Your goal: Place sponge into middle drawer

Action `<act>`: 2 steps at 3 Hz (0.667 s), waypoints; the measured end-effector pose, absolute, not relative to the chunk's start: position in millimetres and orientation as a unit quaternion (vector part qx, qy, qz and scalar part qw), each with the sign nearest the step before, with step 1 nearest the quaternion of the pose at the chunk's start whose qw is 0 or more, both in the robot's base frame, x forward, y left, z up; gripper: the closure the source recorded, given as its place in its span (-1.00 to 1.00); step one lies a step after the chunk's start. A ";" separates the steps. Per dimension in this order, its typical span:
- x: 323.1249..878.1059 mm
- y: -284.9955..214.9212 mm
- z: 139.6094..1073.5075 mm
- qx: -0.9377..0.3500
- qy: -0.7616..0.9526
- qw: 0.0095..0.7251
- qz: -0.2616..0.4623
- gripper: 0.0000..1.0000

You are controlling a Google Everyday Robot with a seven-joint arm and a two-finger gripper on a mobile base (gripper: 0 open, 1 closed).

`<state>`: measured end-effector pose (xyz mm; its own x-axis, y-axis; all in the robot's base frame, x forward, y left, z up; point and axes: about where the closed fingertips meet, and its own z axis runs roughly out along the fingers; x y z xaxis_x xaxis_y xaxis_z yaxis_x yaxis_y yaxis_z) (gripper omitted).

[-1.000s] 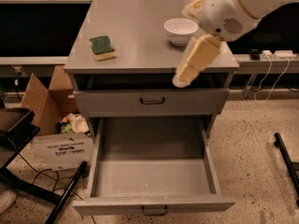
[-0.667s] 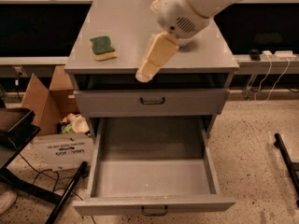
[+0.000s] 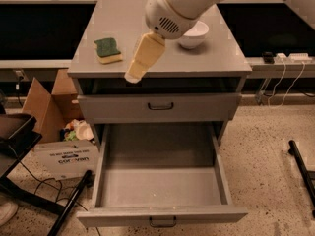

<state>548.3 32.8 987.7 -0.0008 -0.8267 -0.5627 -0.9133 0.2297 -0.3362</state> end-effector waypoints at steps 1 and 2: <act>535.5 34.2 986.0 -0.605 0.708 0.359 0.065 -1.00; 558.8 52.3 966.6 -0.563 0.721 0.396 0.083 -1.00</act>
Offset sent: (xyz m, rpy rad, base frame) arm 0.0577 0.0423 -0.0549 0.2874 -0.0351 -0.1986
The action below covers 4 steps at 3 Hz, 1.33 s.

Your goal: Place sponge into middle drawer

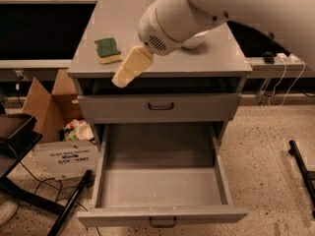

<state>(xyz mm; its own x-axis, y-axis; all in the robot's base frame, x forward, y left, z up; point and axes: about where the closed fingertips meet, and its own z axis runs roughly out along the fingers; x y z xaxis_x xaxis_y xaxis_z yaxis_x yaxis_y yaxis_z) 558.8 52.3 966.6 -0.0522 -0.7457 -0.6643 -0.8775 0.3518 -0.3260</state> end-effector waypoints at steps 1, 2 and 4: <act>592.5 78.8 950.1 -0.533 0.722 0.425 0.114 -1.00; 625.6 108.9 936.8 -0.517 0.720 0.439 0.149 -1.00; 664.2 150.9 912.8 -0.494 0.743 0.416 0.175 -1.00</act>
Offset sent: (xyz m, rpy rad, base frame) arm 0.1098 0.0902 -0.0462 0.2805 0.0483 -0.0201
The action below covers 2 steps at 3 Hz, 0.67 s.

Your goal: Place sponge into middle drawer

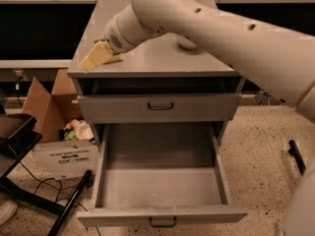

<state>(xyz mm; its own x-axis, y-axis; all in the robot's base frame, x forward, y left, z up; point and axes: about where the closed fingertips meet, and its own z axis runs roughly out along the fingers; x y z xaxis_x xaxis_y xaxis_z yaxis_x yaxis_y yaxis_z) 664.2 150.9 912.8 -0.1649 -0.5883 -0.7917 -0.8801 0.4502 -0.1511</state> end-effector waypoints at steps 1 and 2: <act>685.1 167.4 888.9 -0.478 0.756 0.403 0.192 -1.00; 737.1 169.2 860.5 -0.471 0.772 0.389 0.175 -1.00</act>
Offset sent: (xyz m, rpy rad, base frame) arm 0.1080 0.0183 -0.0634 -0.0272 0.0803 -0.0859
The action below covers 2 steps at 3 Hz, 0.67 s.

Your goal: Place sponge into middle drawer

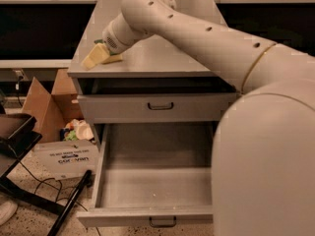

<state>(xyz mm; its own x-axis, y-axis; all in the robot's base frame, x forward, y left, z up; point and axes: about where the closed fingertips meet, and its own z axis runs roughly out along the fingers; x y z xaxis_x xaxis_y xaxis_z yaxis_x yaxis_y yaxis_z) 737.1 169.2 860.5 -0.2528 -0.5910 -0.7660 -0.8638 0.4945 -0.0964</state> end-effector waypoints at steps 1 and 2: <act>775.6 160.7 851.4 -0.464 0.780 0.388 0.157 -1.00; 800.2 157.7 834.3 -0.459 0.790 0.378 0.149 -0.64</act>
Offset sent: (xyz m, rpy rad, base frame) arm 0.0958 -0.0203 -0.0425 -0.0724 0.0281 -0.0873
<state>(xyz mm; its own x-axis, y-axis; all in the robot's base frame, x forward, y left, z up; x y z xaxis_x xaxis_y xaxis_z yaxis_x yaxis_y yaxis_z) 800.2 157.7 834.3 -0.2936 -0.6123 -0.7341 -0.8375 0.5351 -0.1113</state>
